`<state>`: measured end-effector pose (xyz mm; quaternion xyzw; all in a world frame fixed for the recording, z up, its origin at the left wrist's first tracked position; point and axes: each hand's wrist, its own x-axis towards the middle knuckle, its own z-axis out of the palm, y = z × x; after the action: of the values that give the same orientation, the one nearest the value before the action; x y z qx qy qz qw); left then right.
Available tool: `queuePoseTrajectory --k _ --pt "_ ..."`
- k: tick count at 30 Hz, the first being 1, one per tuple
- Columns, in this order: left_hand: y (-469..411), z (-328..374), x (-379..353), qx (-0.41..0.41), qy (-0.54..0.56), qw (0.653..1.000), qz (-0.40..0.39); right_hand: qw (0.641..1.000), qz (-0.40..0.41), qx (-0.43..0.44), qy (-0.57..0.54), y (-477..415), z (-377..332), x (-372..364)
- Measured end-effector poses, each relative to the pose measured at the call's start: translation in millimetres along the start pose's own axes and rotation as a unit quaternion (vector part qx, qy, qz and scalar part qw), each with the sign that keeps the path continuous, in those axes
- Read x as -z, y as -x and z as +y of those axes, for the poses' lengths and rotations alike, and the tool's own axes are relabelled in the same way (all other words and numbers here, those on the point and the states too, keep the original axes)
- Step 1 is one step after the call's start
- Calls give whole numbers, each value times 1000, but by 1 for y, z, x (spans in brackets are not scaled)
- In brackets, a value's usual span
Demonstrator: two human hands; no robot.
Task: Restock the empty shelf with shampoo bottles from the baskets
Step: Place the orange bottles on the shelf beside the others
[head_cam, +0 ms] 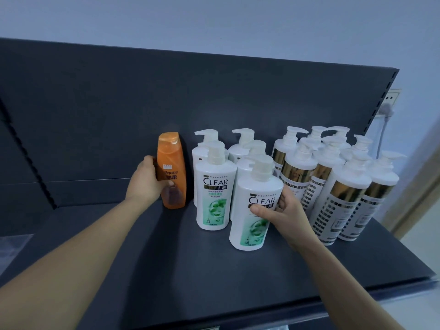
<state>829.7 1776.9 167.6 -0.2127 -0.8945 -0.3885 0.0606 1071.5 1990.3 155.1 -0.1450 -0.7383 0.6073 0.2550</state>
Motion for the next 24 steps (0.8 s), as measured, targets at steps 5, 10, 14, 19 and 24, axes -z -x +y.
queuePoseTrajectory --k 5,10,14,19,24 --pt "28 -3 -7 2 22 999 41 999 32 -16 36 4 1 -3" --pt "60 -9 -11 -81 -12 995 50 982 63 -92 149 26 11 -3" --pt "77 -12 -14 -175 -76 981 -16 955 90 -129 251 55 10 -5" --pt "96 -7 -12 -284 -147 939 -128 883 134 -162 420 98 4 -13" --pt "123 -2 -11 -373 -183 887 -203 826 177 -210 492 164 -8 -33"
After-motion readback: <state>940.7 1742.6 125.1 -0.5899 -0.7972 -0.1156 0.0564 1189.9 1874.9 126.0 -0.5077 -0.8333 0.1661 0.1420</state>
